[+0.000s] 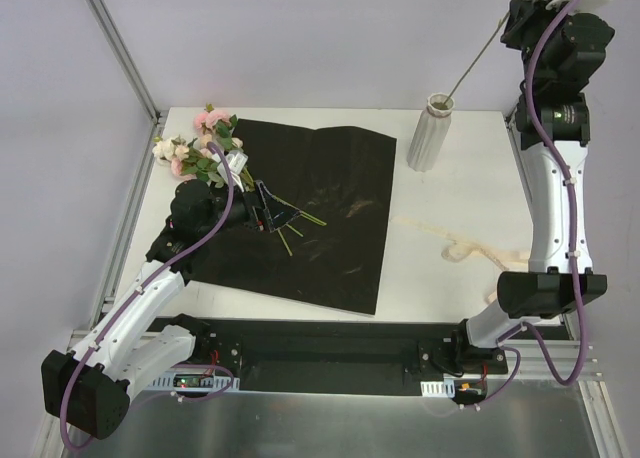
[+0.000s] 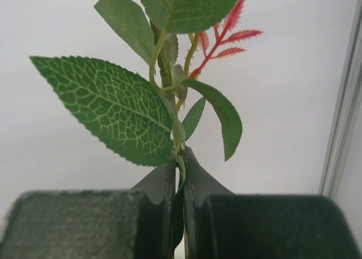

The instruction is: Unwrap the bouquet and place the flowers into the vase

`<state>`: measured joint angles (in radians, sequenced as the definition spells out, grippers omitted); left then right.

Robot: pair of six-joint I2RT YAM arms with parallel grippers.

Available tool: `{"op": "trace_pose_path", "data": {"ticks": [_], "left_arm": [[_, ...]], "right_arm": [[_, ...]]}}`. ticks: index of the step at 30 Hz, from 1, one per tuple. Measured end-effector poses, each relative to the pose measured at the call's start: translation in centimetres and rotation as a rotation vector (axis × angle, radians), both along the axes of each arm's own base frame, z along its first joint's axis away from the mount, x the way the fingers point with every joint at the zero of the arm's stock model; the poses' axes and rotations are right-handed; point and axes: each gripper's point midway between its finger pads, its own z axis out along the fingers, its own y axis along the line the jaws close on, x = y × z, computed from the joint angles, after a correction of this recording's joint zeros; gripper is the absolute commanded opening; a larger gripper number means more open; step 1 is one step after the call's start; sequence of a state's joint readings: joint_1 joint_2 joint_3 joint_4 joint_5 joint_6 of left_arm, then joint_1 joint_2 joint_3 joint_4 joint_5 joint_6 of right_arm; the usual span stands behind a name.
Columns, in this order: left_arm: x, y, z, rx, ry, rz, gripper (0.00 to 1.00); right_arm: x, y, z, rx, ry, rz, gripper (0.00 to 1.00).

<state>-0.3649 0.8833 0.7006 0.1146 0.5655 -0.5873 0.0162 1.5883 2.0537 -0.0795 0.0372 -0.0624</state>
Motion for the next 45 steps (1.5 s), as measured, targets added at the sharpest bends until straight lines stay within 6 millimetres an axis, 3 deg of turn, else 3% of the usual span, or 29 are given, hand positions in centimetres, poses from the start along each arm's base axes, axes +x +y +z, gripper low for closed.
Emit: {"op": "trace_pose_path", "data": {"ticks": [10, 19, 26, 29, 31, 38, 42, 45], "left_arm": [[0.0, 0.0, 0.0, -0.001, 0.002, 0.000, 0.81], [-0.1, 0.0, 0.0, -0.006, 0.010, 0.002, 0.80], [-0.3, 0.0, -0.2, -0.017, 0.028, 0.005, 0.80], [-0.3, 0.0, -0.2, -0.020, 0.028, 0.006, 0.80], [-0.4, 0.1, -0.2, -0.021, 0.028, 0.006, 0.80], [-0.6, 0.1, -0.5, -0.021, 0.034, 0.007, 0.81], [-0.6, 0.1, -0.5, -0.020, 0.033, 0.007, 0.81], [-0.6, 0.1, -0.5, -0.020, 0.033, 0.007, 0.81]], "right_arm": [[3.2, 0.3, -4.0, -0.015, 0.059, 0.013, 0.02], [7.2, 0.7, -12.0, -0.048, 0.209, 0.031, 0.07], [8.2, 1.5, -17.2, -0.079, 0.298, 0.046, 0.11], [8.4, 1.8, -18.7, -0.093, 0.319, 0.043, 0.22], [8.4, 2.0, -19.4, -0.102, 0.329, 0.040, 0.26], [8.3, 1.9, -19.6, -0.130, 0.337, 0.003, 0.59], [7.2, 1.6, -19.5, -0.142, 0.369, -0.044, 0.66], [5.0, 1.5, -18.8, -0.132, 0.407, -0.089, 0.68]]}}
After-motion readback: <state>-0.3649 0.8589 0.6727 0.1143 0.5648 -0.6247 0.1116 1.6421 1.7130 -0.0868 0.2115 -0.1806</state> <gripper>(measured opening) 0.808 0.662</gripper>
